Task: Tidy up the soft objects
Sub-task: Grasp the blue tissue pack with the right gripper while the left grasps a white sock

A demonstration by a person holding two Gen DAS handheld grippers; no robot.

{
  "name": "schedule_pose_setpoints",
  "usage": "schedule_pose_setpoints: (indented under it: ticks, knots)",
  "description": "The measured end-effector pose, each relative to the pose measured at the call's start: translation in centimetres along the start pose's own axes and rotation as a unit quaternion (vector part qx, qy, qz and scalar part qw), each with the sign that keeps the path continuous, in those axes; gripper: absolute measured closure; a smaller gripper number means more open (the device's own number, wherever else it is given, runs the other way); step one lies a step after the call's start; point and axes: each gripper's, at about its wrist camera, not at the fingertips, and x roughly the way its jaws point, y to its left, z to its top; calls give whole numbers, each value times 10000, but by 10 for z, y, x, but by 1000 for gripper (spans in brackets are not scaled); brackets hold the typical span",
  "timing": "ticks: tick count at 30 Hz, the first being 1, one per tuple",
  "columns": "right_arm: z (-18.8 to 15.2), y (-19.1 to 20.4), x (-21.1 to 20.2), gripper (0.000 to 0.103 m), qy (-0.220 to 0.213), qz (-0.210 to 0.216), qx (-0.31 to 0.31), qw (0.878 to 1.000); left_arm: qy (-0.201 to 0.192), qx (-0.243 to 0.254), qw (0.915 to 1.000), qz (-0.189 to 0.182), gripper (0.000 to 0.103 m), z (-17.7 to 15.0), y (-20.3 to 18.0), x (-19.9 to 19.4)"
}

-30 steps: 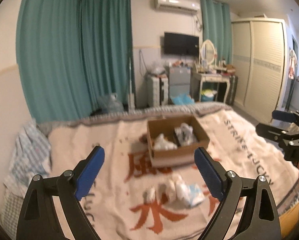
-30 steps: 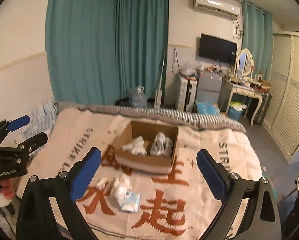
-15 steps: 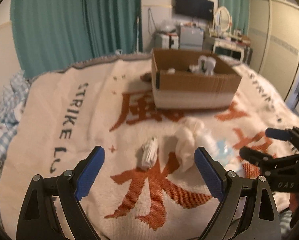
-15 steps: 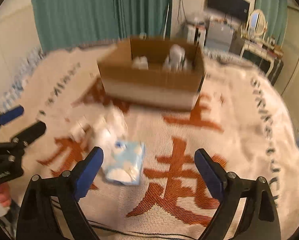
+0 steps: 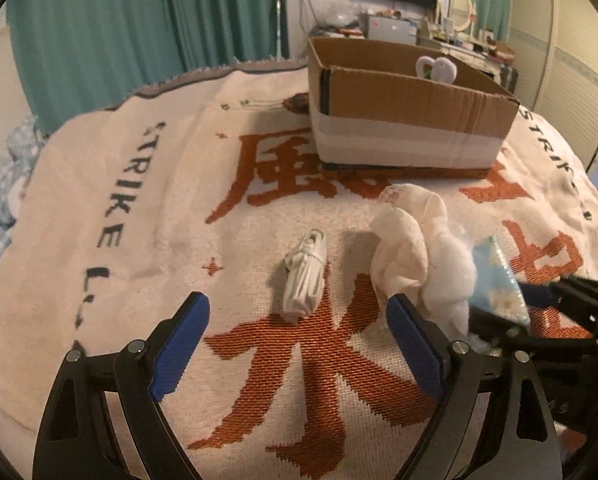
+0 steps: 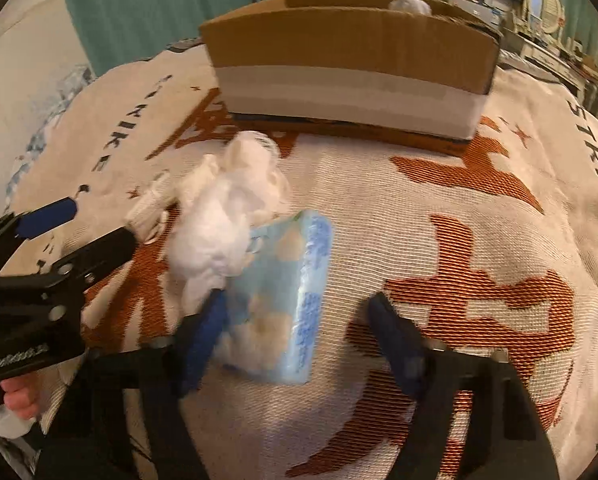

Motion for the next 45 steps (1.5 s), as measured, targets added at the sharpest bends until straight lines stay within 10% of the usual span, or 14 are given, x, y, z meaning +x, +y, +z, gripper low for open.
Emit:
schedule_pose_setpoints:
  ticks: [10,19,34,45]
  knots:
    - [0,-34,-71,72,-671,-395,382,9962,-186,220,9995,-116,13,-1,-43,-40]
    - [1,-67,-97,72,-889,-459,808,9917,182,613,9950,-766,33,1,-100,-13]
    - [9,-69,-63,72,-629,-255,800,9945,512,482,9917,-1078,75,8,-95,29]
    - [4,-64,-114,72,-921,-31,957,9911,92,471,9930,-1077,76,11,-88,-29]
